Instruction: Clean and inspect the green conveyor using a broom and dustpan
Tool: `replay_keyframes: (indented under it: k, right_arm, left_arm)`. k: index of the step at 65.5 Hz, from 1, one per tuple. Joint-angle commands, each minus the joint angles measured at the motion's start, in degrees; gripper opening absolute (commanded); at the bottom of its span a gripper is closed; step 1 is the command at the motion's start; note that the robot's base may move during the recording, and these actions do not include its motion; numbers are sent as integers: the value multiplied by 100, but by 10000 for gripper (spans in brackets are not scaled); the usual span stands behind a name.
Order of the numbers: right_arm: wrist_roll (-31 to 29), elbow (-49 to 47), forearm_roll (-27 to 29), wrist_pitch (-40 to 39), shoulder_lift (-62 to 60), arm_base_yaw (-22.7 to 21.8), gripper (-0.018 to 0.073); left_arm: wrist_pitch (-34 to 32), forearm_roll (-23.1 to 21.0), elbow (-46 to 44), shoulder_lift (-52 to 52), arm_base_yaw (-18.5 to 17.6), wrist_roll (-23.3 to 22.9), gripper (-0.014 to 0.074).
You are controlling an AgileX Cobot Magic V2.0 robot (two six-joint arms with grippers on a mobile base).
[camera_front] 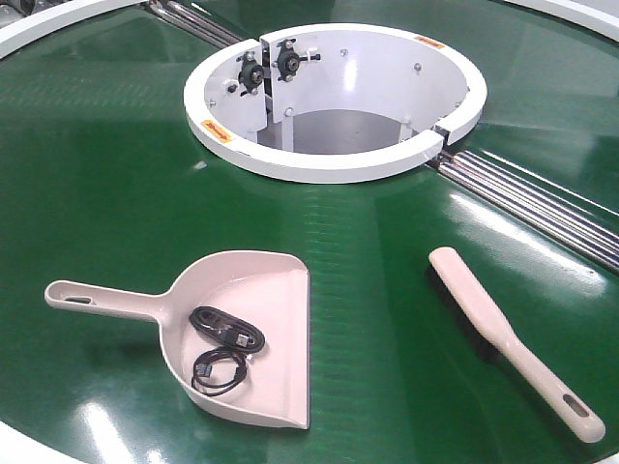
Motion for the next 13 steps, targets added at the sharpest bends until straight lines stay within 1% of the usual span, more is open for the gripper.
replay_keyframes:
  k: [1, 13]
  right_arm:
    - [-5, 119, -49, -437, -107, -40, -10]
    - [-5, 119, -49, -437, -107, -40, -10]
  left_arm:
    - [-403, -14, 179, -74, 14, -46, -6]
    - [-403, -14, 179, -74, 14, -46, -6]
